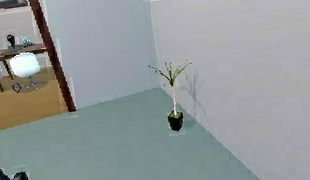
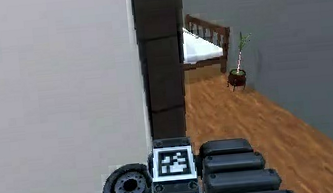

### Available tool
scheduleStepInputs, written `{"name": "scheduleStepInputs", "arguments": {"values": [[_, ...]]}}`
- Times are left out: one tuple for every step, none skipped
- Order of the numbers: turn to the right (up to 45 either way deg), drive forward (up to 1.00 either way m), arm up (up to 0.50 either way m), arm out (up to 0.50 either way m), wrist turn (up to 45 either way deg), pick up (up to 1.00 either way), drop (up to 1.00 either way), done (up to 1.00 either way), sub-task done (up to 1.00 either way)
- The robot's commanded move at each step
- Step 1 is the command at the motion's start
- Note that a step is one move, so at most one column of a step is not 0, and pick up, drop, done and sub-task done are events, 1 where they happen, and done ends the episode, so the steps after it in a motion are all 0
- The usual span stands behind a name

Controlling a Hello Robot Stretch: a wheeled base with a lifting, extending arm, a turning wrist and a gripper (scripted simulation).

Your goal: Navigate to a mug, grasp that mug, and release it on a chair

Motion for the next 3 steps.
{"name": "scheduleStepInputs", "arguments": {"values": [[0.0, 0.80, 0.00, 0.00, 0.0, 0.00, 0.00, 0.00, 0.00], [39.0, 0.00, 0.00, 0.00, 0.0, 0.00, 0.00, 0.00, 0.00], [0.0, 0.05, 0.00, 0.00, 0.0, 0.00, 0.00, 0.00, 0.00]]}}
